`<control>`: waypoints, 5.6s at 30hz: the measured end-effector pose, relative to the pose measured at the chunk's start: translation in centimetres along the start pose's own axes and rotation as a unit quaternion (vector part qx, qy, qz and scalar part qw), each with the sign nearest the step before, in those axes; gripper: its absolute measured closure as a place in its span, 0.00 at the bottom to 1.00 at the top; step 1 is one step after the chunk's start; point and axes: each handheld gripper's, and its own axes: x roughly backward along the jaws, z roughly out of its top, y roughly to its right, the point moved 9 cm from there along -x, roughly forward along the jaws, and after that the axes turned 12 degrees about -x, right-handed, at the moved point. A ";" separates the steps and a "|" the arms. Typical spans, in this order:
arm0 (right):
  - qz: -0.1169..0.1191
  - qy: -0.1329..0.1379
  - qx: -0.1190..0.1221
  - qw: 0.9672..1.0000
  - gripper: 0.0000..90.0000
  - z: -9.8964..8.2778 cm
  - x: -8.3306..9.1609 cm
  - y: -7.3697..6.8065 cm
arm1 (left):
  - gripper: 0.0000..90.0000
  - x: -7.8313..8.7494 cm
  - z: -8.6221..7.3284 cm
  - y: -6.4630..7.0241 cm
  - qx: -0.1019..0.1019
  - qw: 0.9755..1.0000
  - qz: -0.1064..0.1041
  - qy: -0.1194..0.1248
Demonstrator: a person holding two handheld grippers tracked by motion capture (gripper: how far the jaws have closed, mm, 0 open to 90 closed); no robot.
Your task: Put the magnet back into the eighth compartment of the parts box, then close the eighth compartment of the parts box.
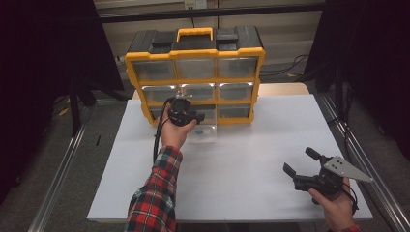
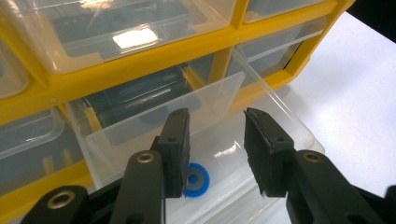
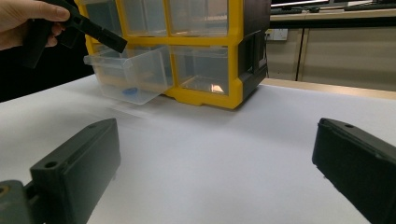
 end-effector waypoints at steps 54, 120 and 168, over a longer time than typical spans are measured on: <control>0.000 0.002 0.003 1.000 0.01 0.0 0.0 0.0 | 0.96 2.6 -1.2 2.3 -0.003 0.999 -0.025 0.031; 0.003 0.003 0.002 1.000 0.01 0.1 0.1 0.0 | 1.00 1.8 -3.8 3.3 0.019 0.999 -0.017 0.032; 0.001 0.005 0.004 1.000 0.01 0.1 0.0 0.0 | 1.00 0.8 -2.9 3.2 0.019 0.999 0.007 0.040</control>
